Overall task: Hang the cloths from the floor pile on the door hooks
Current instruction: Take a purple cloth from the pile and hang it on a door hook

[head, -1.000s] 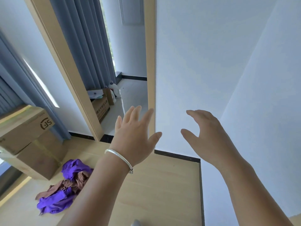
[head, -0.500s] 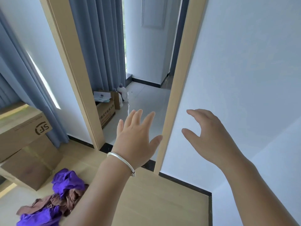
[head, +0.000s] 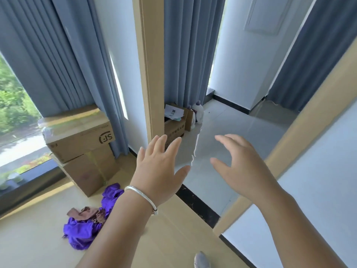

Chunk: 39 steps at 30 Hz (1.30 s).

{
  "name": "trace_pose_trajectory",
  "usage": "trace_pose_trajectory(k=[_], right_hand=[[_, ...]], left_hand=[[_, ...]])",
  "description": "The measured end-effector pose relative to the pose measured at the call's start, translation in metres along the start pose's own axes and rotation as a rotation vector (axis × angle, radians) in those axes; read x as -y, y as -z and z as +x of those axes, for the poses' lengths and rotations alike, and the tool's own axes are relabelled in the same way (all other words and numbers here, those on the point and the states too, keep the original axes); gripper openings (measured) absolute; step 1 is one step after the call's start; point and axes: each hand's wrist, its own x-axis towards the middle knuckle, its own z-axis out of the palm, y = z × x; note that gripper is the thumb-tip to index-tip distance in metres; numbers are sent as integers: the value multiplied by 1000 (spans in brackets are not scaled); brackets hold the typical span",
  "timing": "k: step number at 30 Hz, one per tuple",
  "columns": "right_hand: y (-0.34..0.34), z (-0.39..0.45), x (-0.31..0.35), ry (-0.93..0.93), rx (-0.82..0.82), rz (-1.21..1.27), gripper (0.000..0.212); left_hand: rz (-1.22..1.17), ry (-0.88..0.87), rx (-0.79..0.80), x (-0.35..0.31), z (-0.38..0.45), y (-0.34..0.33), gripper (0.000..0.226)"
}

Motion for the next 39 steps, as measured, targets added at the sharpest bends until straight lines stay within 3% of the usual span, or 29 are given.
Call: trace_pose_trajectory(k=[11, 22, 30, 39], right_hand=[[-54, 168, 7, 384, 239, 171, 55], [-141, 227, 72, 654, 541, 251, 54], [-247, 242, 152, 733, 710, 170, 55], [-392, 256, 208, 768, 903, -49, 63]], left_hand=[[99, 477, -123, 40, 65, 7, 69], [160, 903, -176, 95, 32, 19, 70], [67, 1064, -125, 204, 13, 9, 67], [-58, 1101, 17, 342, 20, -47, 67]])
